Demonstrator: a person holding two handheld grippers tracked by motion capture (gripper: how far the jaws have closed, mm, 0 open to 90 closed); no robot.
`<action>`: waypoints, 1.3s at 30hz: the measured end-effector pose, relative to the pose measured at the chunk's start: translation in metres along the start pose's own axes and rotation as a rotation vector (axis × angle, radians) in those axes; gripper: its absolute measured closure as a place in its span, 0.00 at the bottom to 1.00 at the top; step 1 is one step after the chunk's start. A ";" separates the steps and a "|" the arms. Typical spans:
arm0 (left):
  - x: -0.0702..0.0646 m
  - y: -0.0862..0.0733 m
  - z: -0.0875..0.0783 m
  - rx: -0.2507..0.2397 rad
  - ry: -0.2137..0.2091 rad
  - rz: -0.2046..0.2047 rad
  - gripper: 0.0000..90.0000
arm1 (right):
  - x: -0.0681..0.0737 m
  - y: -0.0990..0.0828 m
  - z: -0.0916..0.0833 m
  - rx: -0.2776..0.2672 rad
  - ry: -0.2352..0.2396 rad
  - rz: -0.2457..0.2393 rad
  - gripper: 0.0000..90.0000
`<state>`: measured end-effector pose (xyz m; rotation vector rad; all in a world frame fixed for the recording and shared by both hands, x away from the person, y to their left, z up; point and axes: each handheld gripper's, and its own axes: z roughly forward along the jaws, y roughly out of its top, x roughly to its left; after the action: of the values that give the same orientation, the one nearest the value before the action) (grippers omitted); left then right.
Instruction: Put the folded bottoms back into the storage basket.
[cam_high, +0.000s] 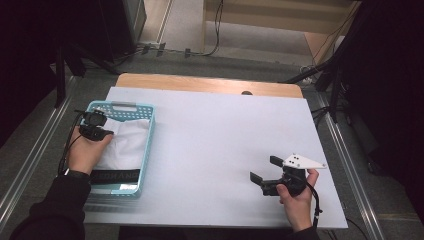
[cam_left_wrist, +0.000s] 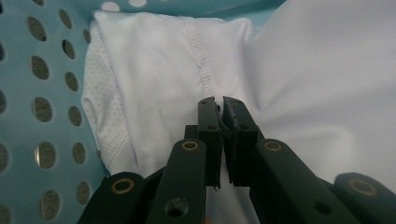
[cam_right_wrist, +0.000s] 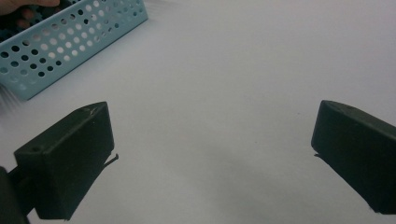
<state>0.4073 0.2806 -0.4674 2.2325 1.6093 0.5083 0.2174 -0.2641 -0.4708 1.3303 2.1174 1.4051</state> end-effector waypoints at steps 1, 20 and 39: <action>0.000 0.000 -0.002 -0.015 -0.012 0.001 0.96 | -0.001 -0.001 -0.001 0.002 -0.004 0.003 0.00; -0.022 -0.001 -0.107 -0.325 -0.233 -0.049 1.00 | -0.005 -0.007 -0.015 -0.016 -0.035 -0.003 0.00; -0.048 0.033 -0.001 -0.067 -0.246 -0.072 1.00 | -0.012 -0.012 -0.016 -0.025 -0.056 -0.002 0.00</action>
<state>0.4197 0.2253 -0.4552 2.0872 1.5162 0.2520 0.2075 -0.2843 -0.4761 1.3423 2.0584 1.3721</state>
